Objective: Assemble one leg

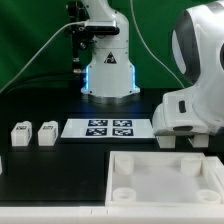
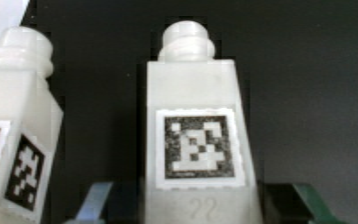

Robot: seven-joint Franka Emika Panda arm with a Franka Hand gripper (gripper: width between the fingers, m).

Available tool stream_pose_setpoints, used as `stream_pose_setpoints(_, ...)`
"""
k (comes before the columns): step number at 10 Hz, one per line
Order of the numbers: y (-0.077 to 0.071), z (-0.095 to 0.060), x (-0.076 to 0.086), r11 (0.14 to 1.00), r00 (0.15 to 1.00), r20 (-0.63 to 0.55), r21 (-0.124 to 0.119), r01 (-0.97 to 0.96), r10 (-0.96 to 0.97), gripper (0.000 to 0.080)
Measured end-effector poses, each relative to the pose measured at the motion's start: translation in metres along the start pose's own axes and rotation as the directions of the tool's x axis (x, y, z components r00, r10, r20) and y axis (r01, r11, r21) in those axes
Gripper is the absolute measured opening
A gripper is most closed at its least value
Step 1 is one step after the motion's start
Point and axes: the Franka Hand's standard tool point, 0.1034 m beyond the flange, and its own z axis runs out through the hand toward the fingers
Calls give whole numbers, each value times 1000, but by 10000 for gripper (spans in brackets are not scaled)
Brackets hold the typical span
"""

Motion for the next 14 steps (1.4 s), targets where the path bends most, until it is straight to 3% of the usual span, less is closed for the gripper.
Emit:
stream_pose_setpoints(3, 0, -1, 0, 1000, 1000, -2, 0, 1, -1, 294)
stream_pose_setpoints(4, 2, -14, 0, 1000, 1000, -17, -6, 14, -14, 294)
stream_pose_setpoints(6, 17, -82, -11, 996, 995, -49, 4, 92, -92, 294)
stream_pose_setpoints(7, 20, -103, -13, 996, 993, -79, 9, 89, -88, 294)
stream_pose_setpoints(9, 17, -143, -22, 996, 962, -257, -3, 94, -91, 294)
stream_pose_setpoints(11, 20, -135, -15, 996, 887, -455, -7, 86, -80, 294)
stream_pose_setpoints(12, 21, -141, -12, 996, 849, -522, -10, 90, -82, 294)
stream_pose_setpoints(14, 36, -196, 9, 990, 725, -677, -40, 134, -126, 294)
